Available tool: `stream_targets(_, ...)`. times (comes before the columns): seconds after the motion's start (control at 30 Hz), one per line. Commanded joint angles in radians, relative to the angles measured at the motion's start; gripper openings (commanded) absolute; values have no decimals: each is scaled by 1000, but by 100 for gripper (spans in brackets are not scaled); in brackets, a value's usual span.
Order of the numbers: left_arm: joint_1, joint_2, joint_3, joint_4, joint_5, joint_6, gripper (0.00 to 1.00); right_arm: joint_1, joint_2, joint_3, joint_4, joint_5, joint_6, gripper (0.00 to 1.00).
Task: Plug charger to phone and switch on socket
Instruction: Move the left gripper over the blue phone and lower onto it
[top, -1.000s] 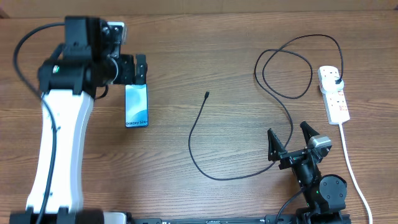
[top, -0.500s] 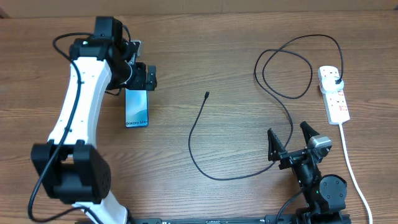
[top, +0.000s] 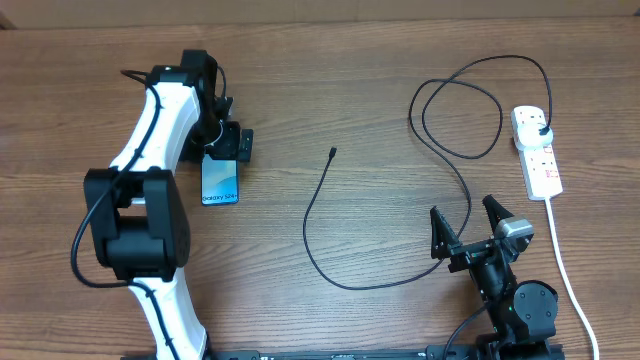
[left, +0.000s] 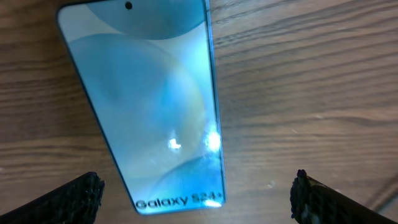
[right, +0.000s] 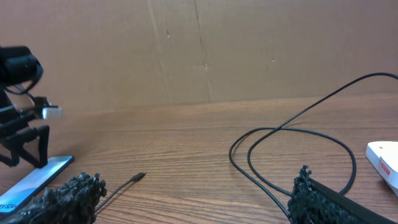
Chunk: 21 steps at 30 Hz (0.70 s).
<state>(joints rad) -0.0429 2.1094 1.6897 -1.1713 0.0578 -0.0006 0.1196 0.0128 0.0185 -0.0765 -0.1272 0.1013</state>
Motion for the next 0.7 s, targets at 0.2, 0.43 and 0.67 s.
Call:
stream_targets(0.2,24,75,23,32,-43,-6,100,6,-10,-11,4,-5,2,100)
stream_targets(0.43,54,75,11,55,-35,6,100,6,-10,-11,4,-5,2,100)
stream_targets(0.67,54,75,-11,70,3,31,99,6,-10,-11,4,-5,2,100)
